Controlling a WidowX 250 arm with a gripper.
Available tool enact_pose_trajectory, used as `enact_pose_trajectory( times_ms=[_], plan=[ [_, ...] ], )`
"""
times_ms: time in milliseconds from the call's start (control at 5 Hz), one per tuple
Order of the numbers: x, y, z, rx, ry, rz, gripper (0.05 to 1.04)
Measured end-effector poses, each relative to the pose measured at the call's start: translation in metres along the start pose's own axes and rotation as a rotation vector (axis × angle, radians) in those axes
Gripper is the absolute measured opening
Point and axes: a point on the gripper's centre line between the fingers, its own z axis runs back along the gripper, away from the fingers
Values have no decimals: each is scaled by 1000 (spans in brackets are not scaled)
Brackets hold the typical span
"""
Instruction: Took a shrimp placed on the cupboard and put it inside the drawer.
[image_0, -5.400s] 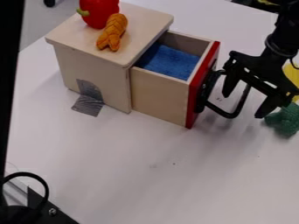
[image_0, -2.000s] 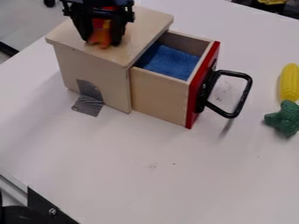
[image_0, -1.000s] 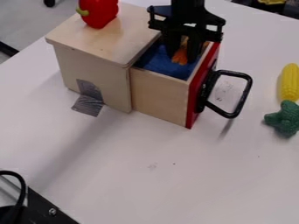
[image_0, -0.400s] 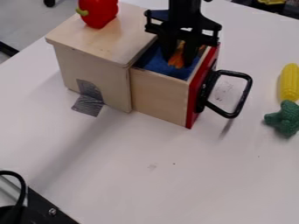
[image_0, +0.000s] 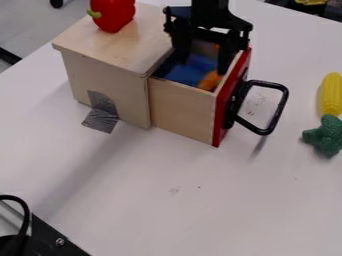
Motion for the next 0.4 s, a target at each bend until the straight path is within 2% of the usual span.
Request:
enact_pose_trajectory(
  times_ms=[200, 400],
  plan=[
    [2, -3, 13, 15, -31, -21, 999],
    [7, -8, 31, 5, -64, -39, 999]
  ],
)
